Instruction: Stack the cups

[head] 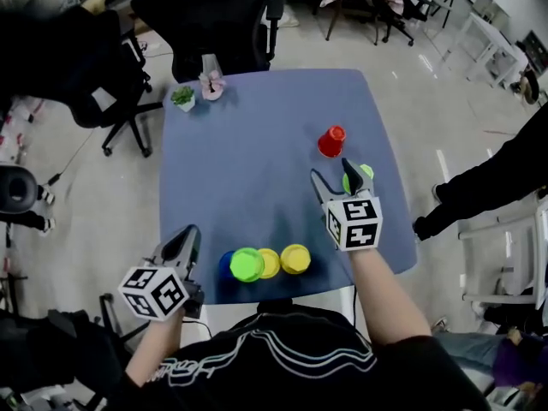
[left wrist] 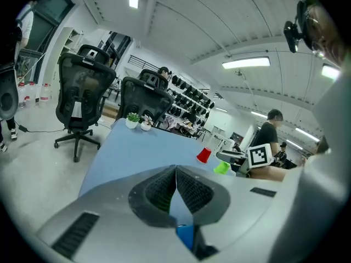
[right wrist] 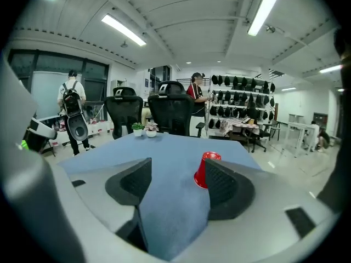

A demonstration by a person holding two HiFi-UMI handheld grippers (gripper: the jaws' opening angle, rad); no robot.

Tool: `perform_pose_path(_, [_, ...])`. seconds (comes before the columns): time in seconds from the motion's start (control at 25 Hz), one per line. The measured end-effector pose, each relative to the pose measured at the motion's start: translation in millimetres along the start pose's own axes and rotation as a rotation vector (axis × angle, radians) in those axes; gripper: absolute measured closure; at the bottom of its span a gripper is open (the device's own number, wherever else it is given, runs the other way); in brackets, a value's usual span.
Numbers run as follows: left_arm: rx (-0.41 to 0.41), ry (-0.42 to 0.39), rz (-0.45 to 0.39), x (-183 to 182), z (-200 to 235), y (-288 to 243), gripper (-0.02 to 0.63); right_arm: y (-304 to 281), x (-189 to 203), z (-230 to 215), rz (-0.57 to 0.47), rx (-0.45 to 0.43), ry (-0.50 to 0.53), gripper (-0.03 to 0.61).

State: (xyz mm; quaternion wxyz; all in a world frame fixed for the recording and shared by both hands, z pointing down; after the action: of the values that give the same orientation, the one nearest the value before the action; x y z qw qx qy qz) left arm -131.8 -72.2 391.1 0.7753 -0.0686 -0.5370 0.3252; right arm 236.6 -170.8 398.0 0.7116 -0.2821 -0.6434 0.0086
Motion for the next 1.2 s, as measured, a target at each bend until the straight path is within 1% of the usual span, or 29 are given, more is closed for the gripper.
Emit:
perform_pose_path(0.2, [-0.009,-0.007,0.013,-4.7,-2.9,-15.1,0.589,-22.2,-5.4,-23.4,0.018,0.046,-0.009,0.276])
perform_pose_path(0.52, [-0.04,-0.007,0.024,-8.0,0.1,-30.6,0.589,-56.2,0.3,-51.3,0.071,0.107,-0.035,0.276])
perform_pose_path(0.76, [-0.053,-0.005,0.029,-5.5,3.1,-36.1,0.588,-78.1,7.7,-68.6,0.096,0.133,-0.039,0.276])
perform_pose_path(1.0, [-0.058,-0.008,0.028,-4.5,5.9,-39.9,0.589,-92.9,12.8,-80.8,0.108,0.144,-0.093,0.276])
perform_pose_path(1.2, [-0.061,-0.009,0.023,-3.1,7.1,-41.1,0.589,-98.6,16.0,-85.5,0.113,0.141,-0.116,0.281])
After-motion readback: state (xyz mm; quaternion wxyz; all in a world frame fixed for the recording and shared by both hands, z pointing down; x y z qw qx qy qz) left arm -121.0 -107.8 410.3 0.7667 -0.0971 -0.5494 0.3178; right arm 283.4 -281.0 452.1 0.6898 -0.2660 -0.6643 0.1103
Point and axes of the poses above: the fingertips, and each gripper's own axes: y backward along the fingers, z to its left, x out of its underside, the point moved 10 cm from there along y, backward along the fingers, and after that the axes turned 5 degrees about -x, right-handed, at the moved point
